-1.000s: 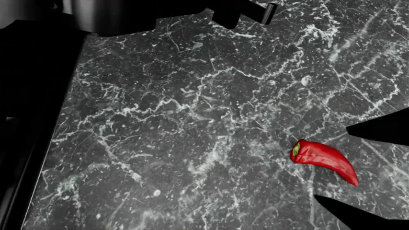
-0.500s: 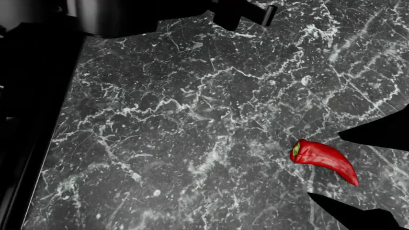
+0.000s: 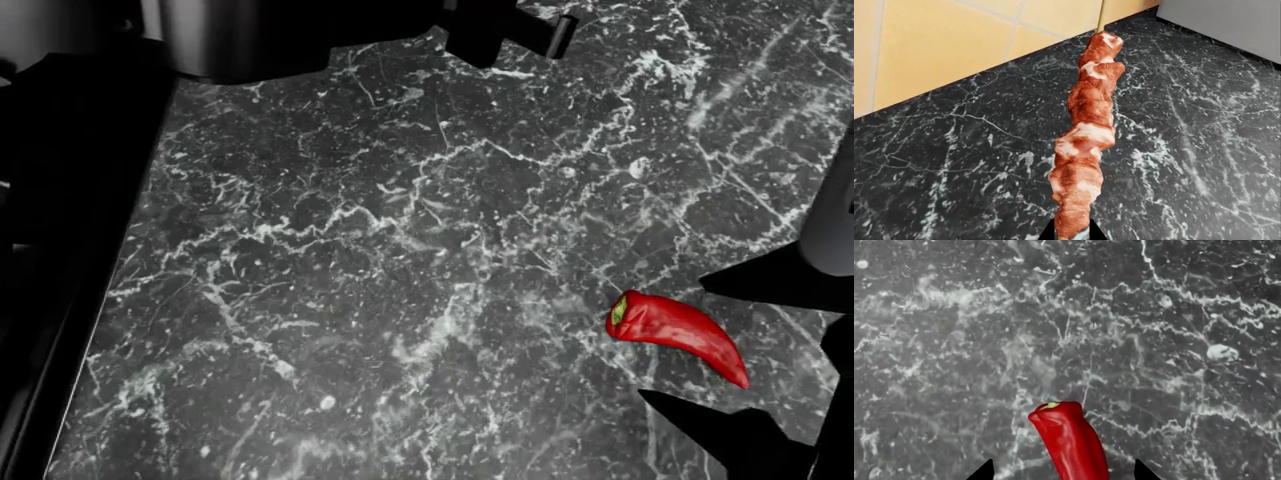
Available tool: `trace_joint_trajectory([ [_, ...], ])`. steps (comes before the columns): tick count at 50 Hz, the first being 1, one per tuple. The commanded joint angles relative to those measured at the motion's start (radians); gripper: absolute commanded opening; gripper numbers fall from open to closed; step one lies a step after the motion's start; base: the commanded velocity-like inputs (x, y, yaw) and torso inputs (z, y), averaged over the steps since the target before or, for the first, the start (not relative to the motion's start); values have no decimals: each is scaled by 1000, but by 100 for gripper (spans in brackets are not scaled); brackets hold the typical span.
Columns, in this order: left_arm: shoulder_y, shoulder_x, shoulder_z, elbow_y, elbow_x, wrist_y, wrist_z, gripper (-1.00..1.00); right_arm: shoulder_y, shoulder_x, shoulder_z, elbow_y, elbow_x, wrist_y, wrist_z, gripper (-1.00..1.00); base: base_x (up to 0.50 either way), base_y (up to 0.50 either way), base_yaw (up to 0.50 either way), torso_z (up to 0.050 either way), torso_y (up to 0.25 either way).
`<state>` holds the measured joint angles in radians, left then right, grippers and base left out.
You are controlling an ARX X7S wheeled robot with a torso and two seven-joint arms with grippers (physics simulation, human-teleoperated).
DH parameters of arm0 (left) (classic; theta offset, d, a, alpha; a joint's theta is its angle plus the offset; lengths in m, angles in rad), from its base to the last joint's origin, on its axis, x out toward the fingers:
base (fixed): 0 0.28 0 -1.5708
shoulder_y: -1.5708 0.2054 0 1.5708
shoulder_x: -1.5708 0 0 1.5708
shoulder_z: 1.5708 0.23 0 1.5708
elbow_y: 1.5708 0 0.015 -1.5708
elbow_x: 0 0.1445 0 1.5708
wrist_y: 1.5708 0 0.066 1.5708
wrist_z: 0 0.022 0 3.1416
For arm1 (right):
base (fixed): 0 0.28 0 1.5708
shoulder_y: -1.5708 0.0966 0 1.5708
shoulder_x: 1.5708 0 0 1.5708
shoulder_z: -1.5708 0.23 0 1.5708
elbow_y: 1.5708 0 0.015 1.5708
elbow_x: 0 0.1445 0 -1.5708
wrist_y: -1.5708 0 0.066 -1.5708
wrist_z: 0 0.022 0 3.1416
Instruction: Place both pans onto different burners. Then place the chili pepper and the skewer on different pans.
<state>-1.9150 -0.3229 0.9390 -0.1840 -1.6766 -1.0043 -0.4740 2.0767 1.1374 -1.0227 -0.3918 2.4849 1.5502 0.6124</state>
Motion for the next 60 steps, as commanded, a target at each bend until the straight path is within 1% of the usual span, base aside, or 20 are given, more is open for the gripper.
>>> trace_joint_trajectory([
  [1, 24, -8, -16, 16, 25, -17, 4, -100, -32, 0, -4, -26, -79, -2, -65, 100, 0, 0, 0, 0, 10],
  [6, 24, -10, -15, 15, 25, -16, 6, -100, -30, 2, -14, -28, -95, -2, -80, 100, 0, 0, 0, 0, 0],
  [7, 24, -10, -15, 15, 25, -16, 6, -100, -31, 3, -15, -28, -99, -2, -84, -100, 0, 0, 0, 0, 0],
  [17, 21, -9, -15, 15, 20, -16, 5, -100, -20, 10, -27, -33, -129, -7, -112, -100, 0, 0, 0, 0, 0],
  [28, 19, -14, -20, 28, 3, -17, -10, -100, 32, 22, -52, -37, -109, -17, -111, -100, 0, 0, 0, 1, 0],
  [38, 32, -29, -27, 47, -14, -12, -32, -100, 74, 33, -17, -7, -126, -62, -105, -100, 0, 0, 0, 0, 0],
  [47, 41, -38, -31, 57, -27, -8, -48, -100, 92, 45, -17, 39, -127, -113, -68, -100, 0, 0, 0, 0, 1],
  [51, 38, -39, -33, 56, -35, -10, -53, -100, 94, 43, -1, 45, -148, -113, -70, -100, 0, 0, 0, 0, 0],
  [60, 33, -40, -34, 53, -47, -13, -62, -100, 102, 34, -23, 69, -128, -121, -41, -100, 0, 0, 0, 0, 0],
])
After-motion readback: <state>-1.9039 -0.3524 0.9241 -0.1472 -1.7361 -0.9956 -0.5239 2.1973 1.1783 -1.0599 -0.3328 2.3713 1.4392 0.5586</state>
